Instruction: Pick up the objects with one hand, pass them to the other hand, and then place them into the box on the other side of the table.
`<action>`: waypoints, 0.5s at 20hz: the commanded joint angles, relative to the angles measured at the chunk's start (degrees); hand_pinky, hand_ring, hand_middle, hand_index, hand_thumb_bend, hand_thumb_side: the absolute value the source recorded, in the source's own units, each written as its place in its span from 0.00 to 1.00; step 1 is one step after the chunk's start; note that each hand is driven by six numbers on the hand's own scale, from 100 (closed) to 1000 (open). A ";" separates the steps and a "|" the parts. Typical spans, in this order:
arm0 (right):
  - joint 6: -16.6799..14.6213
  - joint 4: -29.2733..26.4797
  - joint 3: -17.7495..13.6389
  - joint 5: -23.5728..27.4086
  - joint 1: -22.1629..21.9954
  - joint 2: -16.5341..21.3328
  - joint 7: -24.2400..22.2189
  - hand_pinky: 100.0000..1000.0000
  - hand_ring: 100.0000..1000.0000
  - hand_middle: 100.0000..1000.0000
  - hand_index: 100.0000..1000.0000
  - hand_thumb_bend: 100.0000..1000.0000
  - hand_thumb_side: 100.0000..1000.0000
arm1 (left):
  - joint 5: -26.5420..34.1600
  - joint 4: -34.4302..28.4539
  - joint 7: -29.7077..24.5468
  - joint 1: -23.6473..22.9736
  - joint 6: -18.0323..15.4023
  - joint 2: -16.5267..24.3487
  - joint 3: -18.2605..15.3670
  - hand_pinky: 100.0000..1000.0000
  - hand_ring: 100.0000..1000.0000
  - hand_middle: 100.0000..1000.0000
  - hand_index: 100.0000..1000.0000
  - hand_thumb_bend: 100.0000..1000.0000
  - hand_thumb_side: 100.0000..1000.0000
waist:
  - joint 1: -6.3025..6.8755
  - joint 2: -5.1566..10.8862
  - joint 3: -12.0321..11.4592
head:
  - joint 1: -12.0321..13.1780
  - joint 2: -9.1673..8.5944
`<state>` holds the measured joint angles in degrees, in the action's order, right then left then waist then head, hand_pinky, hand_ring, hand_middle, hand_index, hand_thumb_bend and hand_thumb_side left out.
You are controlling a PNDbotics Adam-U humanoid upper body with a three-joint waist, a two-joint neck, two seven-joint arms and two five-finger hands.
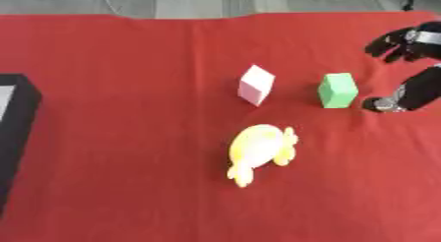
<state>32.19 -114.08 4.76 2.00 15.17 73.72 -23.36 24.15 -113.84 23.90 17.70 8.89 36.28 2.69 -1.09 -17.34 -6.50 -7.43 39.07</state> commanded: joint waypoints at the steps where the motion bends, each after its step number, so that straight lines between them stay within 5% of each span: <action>1: 0.04 -0.51 -0.45 -0.91 1.01 0.90 -0.20 0.96 0.91 0.88 0.91 0.39 0.01 | -0.59 -0.75 -0.10 0.73 -0.13 1.52 -0.26 0.80 0.84 0.53 0.69 0.00 0.61 | -0.25 0.08 -0.25 | -0.50 -0.96; 10: -0.46 -0.51 -0.08 -1.71 0.95 0.43 -1.08 0.97 0.92 0.89 0.91 0.39 0.01 | -0.71 -0.75 -0.10 0.56 -0.02 0.91 -0.06 0.80 0.84 0.53 0.69 0.00 0.62 | -0.29 -0.05 -1.43 | -0.58 -0.01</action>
<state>31.80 -114.08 5.24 0.75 15.63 72.86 -24.24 24.06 -113.84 23.88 17.71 8.96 36.20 3.02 -1.09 -17.52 -7.98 -7.79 39.13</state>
